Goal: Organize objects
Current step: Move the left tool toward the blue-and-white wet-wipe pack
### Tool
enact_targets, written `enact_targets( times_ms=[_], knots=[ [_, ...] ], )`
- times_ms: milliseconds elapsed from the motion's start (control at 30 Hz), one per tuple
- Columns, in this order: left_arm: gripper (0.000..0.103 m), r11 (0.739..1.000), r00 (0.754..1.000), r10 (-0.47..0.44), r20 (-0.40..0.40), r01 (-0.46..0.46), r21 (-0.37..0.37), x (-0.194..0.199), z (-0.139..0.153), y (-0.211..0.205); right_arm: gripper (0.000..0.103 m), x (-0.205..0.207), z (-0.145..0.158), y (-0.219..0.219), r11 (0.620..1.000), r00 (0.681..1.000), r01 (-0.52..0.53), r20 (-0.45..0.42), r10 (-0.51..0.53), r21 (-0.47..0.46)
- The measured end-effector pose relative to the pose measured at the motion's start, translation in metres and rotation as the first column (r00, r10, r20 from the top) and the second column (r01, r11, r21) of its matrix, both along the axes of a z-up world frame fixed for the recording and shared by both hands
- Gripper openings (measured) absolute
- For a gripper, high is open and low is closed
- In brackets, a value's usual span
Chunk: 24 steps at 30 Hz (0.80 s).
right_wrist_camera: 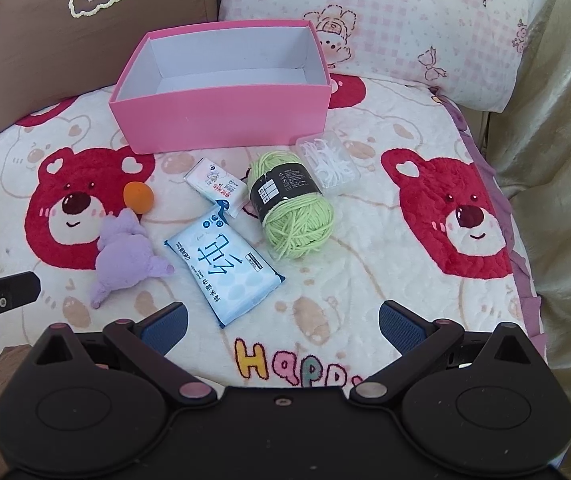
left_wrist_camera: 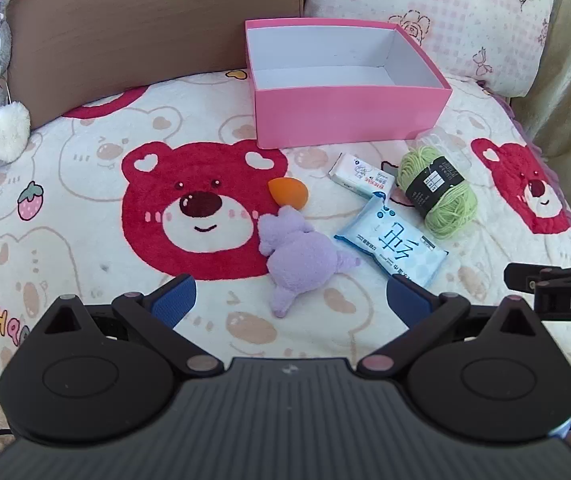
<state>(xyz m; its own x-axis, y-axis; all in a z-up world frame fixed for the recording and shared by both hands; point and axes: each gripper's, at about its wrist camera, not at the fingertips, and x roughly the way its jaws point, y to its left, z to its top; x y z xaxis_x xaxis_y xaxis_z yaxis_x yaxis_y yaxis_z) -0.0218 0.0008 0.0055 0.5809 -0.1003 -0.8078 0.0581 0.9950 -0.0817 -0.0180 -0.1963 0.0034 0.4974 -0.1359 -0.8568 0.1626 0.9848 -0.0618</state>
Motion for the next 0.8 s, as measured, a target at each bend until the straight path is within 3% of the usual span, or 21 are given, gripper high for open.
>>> enact_targets(
  times_ms=[300, 433, 800],
  knots=[
    [0.103, 0.999, 0.999, -0.037, -0.022, 0.037, 0.007, -0.001, 0.000, -0.004, 0.103, 0.000, -0.002, 0.000, 1.000, 1.000, -0.001, -0.003, 0.001, -0.001],
    [0.103, 0.990, 0.992, -0.080, -0.102, 0.067, -0.125, 0.004, -0.008, 0.000, 0.103, 0.000, -0.002, 0.000, 1.000, 1.000, -0.001, -0.004, 0.001, -0.001],
    [0.102, 0.995, 0.989, -0.066, -0.130, 0.056, -0.081, 0.009, -0.015, -0.002, 0.103, 0.001, -0.004, 0.001, 1.000, 1.000, -0.004, -0.009, 0.004, -0.003]
  ],
)
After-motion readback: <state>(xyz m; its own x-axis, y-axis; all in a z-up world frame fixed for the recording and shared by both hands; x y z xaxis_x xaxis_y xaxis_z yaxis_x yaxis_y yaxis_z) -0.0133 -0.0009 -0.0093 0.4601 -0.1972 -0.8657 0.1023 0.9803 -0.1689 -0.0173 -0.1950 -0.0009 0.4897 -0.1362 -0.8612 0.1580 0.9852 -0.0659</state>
